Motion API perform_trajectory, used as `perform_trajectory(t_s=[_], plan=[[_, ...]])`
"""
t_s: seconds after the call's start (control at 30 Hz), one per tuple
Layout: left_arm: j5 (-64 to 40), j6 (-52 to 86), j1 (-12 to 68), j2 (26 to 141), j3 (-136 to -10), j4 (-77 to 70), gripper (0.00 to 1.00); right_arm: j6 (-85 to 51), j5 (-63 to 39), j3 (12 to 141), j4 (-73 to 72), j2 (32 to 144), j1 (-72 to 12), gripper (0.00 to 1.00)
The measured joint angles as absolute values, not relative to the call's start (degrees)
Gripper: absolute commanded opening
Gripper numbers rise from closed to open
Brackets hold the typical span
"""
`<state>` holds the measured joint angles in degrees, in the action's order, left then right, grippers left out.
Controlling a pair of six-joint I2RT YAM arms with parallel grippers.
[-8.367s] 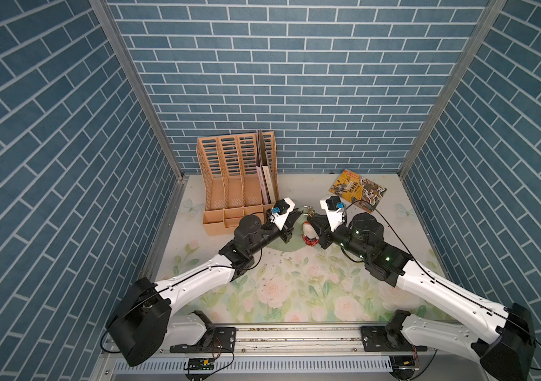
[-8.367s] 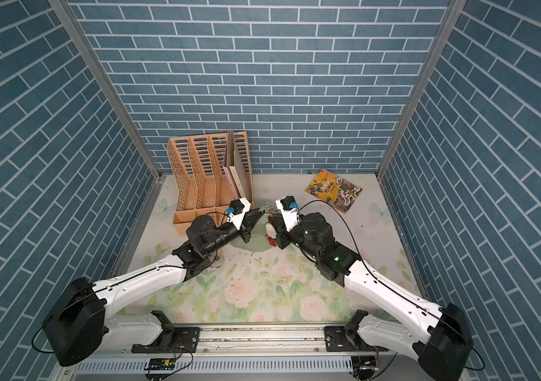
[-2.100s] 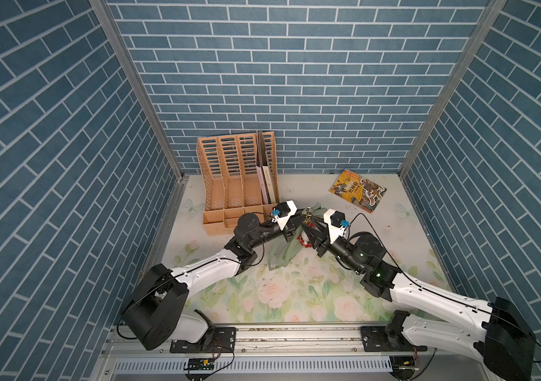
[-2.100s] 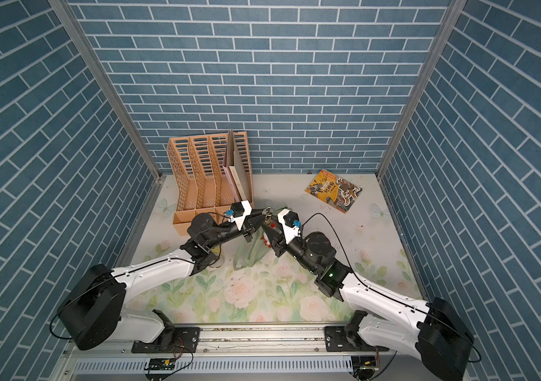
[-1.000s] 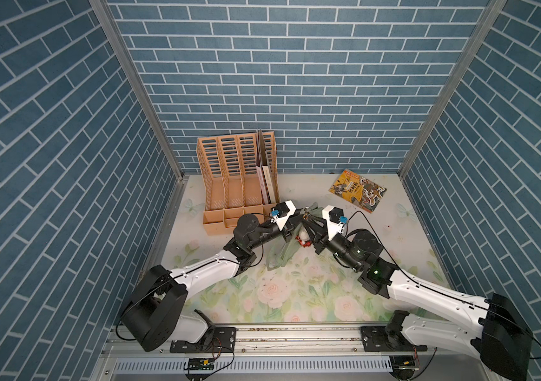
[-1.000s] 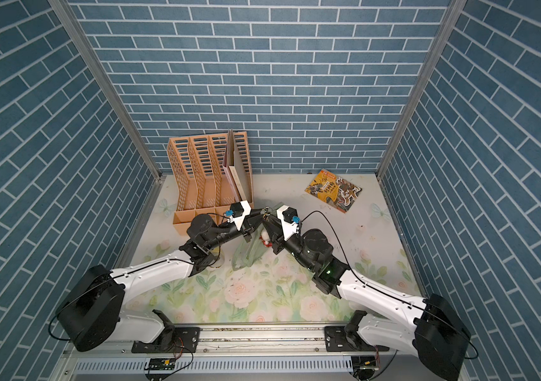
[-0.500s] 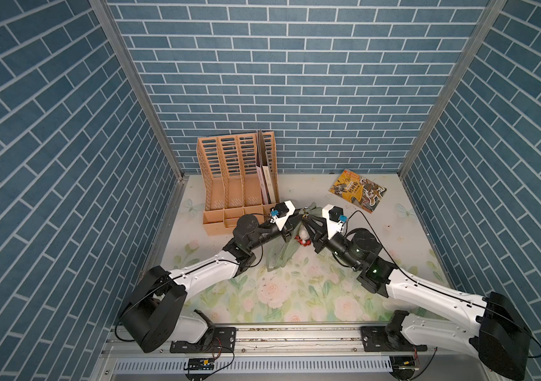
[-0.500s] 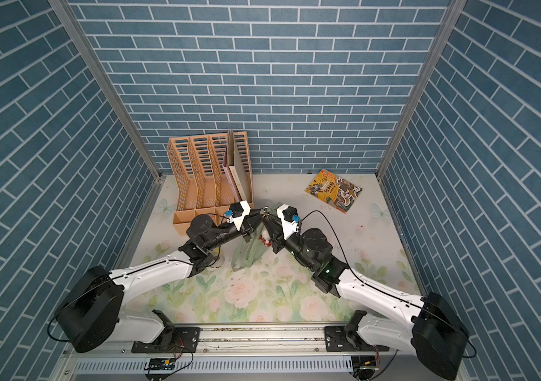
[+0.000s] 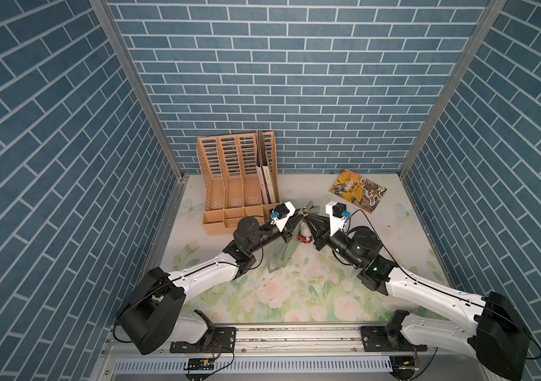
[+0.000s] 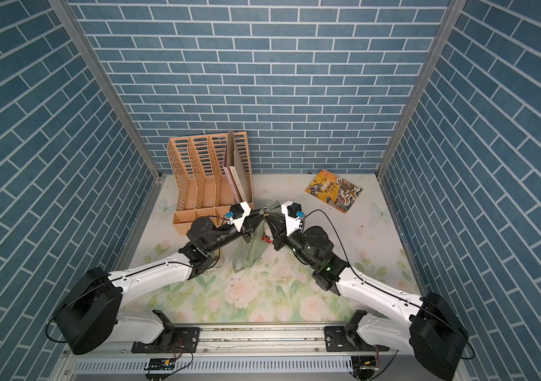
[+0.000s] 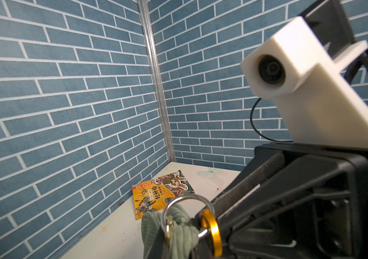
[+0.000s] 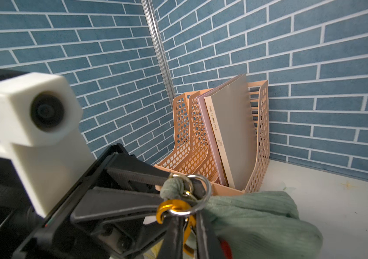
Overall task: Remove the decoration from the bag
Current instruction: Remove the decoration item from the bag.
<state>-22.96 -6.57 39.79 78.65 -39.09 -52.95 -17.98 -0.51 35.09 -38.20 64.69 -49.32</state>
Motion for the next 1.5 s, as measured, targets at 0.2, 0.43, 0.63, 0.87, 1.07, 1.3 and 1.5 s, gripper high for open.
perform_trajectory(t_s=[0.2, 0.43, 0.63, 0.87, 1.07, 1.3, 1.5], plan=[[-21.56, -7.84, 40.16, 78.65, -38.63, -52.99, 0.00, -21.21, -0.32, 35.31, -37.30, 64.77, -49.19, 0.13], [-19.64, -9.61, 40.49, 78.65, -38.63, -54.19, 0.00, -25.58, -0.23, 37.69, -34.06, 64.77, -48.90, 0.12], [-17.80, -11.14, 41.15, 78.65, -38.48, -54.76, 0.00, -29.78, -0.05, 38.87, -31.64, 64.77, -48.88, 0.11], [-15.20, -13.45, 41.91, 78.63, -37.12, -57.10, 0.00, -35.38, -0.30, 40.86, -27.94, 64.77, -48.77, 0.11], [-10.31, -19.62, 43.97, 77.91, -35.31, -58.04, 0.00, -39.27, -2.39, 42.11, -24.10, 64.75, -48.01, 0.10], [-0.47, -31.44, 48.31, 78.08, -33.23, -60.51, 0.00, -42.17, -4.21, 43.70, -18.50, 64.60, -46.98, 0.09], [3.79, -37.69, 50.57, 79.96, -31.59, -65.56, 0.00, -43.81, -6.92, 43.81, -16.34, 64.27, -45.74, 0.09]])
